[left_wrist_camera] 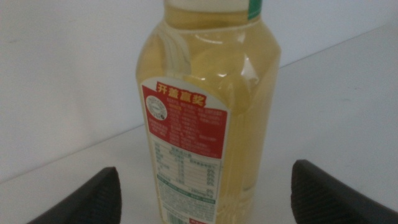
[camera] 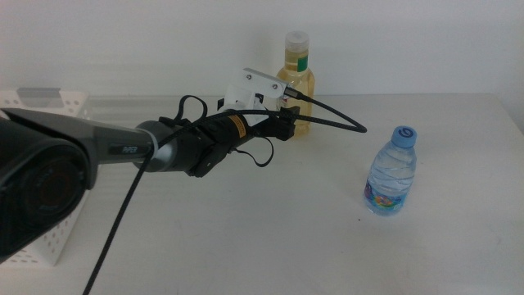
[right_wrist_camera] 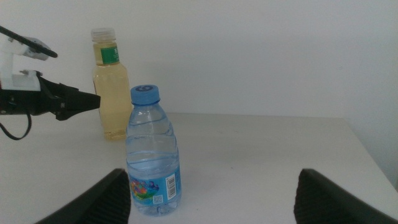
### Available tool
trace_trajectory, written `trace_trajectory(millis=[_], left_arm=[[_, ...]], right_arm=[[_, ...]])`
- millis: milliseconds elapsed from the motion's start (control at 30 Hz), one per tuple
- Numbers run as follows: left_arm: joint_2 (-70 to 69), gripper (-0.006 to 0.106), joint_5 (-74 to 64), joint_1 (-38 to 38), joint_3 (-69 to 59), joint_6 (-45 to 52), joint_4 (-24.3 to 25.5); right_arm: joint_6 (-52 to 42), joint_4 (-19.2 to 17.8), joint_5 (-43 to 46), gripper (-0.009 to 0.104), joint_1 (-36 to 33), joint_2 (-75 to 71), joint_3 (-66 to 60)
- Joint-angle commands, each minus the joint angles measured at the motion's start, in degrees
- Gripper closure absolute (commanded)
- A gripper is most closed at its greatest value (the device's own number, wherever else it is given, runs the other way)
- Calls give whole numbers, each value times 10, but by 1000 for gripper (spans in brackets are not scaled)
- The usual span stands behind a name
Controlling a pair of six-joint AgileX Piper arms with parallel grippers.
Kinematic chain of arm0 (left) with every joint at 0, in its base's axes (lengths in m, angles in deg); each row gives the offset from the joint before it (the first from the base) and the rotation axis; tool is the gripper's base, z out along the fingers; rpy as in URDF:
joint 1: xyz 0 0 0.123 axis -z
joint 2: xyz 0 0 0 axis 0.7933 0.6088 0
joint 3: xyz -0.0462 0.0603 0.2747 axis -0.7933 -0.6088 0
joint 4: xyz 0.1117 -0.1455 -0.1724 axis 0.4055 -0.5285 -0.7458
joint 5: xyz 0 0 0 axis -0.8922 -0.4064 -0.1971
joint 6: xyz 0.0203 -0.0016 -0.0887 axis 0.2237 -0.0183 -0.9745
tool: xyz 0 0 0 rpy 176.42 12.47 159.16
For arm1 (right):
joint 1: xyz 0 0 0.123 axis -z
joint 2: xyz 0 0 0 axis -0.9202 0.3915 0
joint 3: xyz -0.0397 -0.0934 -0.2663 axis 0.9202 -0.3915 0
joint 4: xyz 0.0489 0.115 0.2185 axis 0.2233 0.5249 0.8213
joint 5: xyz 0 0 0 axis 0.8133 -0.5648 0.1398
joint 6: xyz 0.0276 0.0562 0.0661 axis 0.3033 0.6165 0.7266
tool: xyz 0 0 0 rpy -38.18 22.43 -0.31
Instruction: Use arms to grab the bottles and put them into the dustbin to the left of the table.
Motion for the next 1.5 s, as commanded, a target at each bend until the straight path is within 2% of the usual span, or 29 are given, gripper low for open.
trace_trajectory(millis=[0, 233, 400, 833, 1200, 1367, 1433, 1467], left_arm=[[-26, 12, 40, 1, 28, -12, -6], [-1, 12, 44, 1, 61, -39, 6], [21, 12, 41, 1, 94, -68, 34], [70, 12, 41, 1, 167, -89, 36], [110, 12, 48, 1, 227, -143, 79], [110, 12, 49, 1, 227, -138, 88], [110, 15, 49, 1, 227, -135, 89], [110, 22, 48, 1, 227, -135, 94]], right_arm=[[-7, -3, 43, 20, 3, -15, 4], [-7, -3, 43, 20, 3, -15, 4], [-7, -3, 43, 20, 3, -15, 4], [-7, -3, 43, 20, 3, -15, 4], [-7, -3, 43, 20, 3, -15, 4], [-7, -3, 43, 20, 3, -15, 4], [-7, -3, 43, 20, 3, -15, 4], [-7, -3, 43, 20, 3, -15, 4]])
